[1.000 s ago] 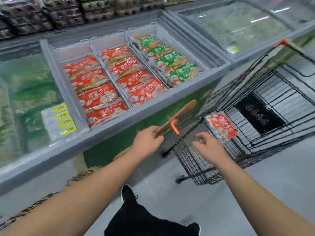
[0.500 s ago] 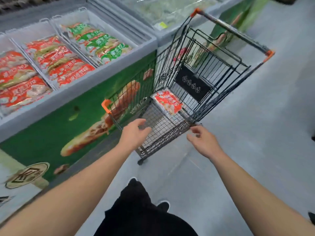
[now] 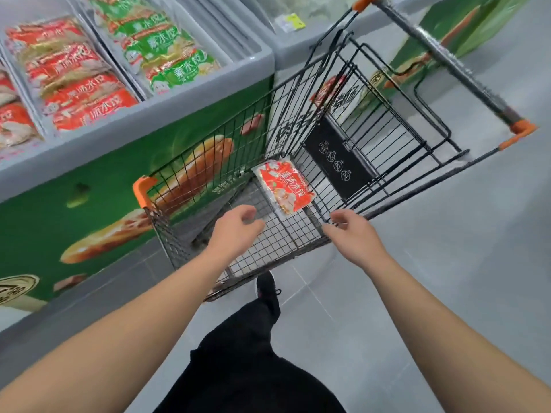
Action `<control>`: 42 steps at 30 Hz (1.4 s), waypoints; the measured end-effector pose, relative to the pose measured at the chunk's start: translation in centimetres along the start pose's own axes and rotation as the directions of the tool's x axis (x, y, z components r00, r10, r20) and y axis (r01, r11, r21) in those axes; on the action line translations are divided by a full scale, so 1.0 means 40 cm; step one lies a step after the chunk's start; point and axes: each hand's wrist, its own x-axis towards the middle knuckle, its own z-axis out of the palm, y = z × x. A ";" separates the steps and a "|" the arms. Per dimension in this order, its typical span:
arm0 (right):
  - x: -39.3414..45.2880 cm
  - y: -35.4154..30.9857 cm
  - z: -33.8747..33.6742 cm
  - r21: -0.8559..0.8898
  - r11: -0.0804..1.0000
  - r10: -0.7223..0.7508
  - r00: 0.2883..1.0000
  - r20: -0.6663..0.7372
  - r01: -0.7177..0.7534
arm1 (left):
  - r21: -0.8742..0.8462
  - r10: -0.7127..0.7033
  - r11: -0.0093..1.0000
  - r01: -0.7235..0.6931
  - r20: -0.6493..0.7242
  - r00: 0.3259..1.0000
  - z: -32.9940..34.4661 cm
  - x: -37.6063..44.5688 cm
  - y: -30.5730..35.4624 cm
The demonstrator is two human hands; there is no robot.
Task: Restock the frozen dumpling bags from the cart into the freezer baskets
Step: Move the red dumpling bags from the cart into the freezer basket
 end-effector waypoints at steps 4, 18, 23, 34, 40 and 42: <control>0.185 -0.026 -0.024 -0.103 0.995 0.015 0.994 0.106 -0.004 | -0.033 -0.098 0.995 0.099 0.025 0.995 0.028 0.137 0.039; 0.622 0.024 0.078 -0.301 0.953 0.154 0.876 0.457 -0.011 | -0.196 -0.447 0.872 0.449 0.055 0.893 0.198 0.490 0.039; 0.789 0.083 0.166 -0.268 0.957 0.242 0.817 0.523 -0.112 | -0.260 -0.573 0.789 0.557 0.018 0.820 0.288 0.628 -0.011; 1.033 0.308 0.347 -0.325 0.893 0.445 0.715 0.540 -0.310 | -0.058 -0.693 0.721 0.691 -0.062 0.718 0.518 0.942 -0.187; 1.046 0.387 0.417 -0.234 0.846 0.520 0.647 0.557 -0.478 | 0.057 -0.656 0.724 0.687 -0.247 0.713 0.566 0.976 -0.235; 1.049 0.381 0.422 -0.208 0.843 0.519 0.651 0.554 -0.496 | 0.154 -0.574 0.769 0.620 -0.260 0.776 0.566 0.968 -0.222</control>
